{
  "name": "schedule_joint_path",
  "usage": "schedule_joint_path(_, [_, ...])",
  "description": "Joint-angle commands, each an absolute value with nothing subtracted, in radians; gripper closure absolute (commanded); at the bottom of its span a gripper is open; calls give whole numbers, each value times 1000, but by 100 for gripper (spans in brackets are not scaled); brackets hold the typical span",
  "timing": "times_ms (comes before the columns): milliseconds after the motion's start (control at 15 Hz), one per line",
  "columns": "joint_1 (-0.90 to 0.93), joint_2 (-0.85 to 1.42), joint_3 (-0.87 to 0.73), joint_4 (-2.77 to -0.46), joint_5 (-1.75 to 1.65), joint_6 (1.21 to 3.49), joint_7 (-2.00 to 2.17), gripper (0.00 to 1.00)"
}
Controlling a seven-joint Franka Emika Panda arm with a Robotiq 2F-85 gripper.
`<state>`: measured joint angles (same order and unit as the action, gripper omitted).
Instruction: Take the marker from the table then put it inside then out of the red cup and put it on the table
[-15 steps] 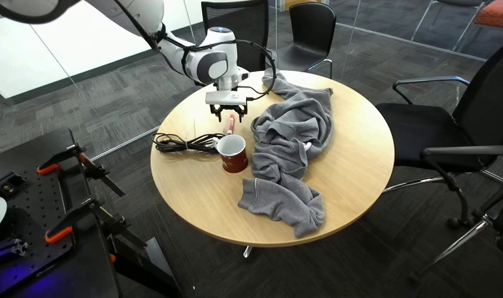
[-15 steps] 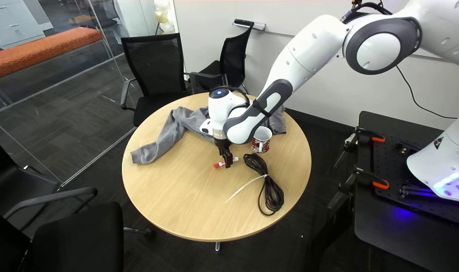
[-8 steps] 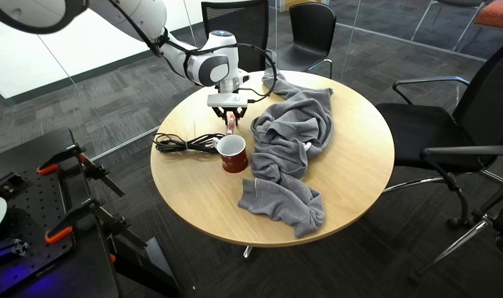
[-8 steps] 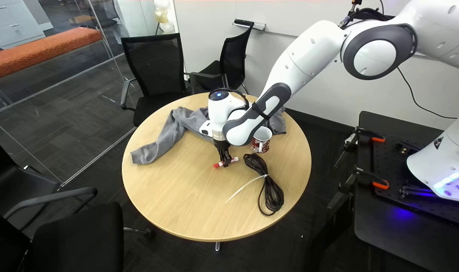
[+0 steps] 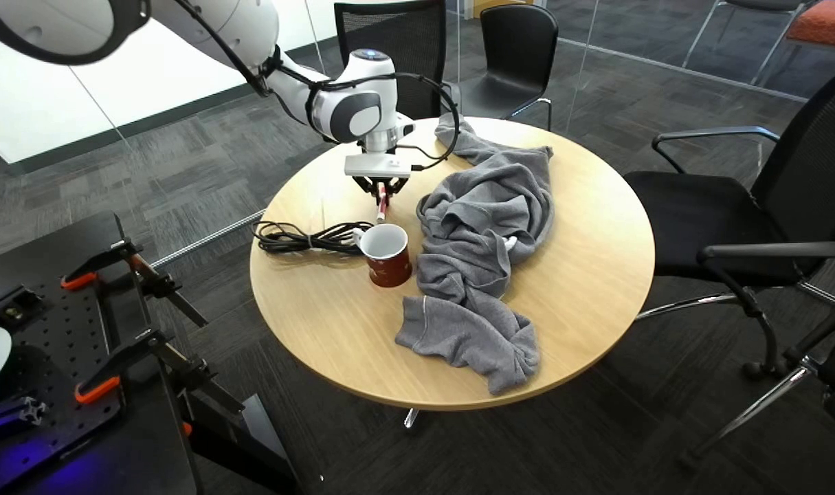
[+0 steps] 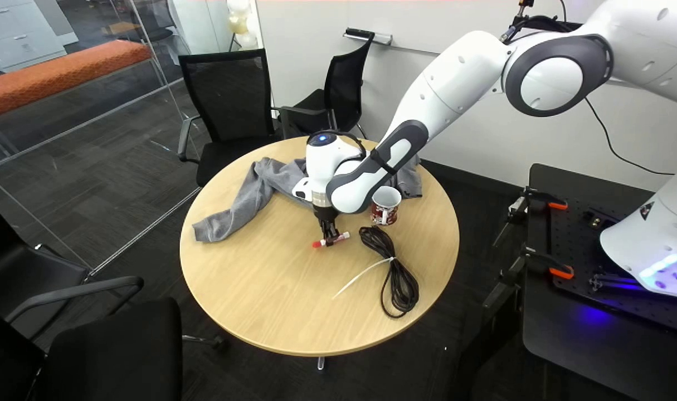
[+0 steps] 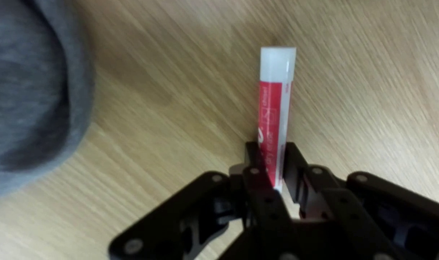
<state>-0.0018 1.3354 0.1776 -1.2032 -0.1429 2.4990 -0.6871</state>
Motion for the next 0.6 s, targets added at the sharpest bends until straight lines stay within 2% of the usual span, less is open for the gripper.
schedule_joint_path(0, [-41,1287,219,-1247,-94,2470,-673,95])
schedule_joint_path(533, [-65,1134,215,-1407,-71,2452,-594,95])
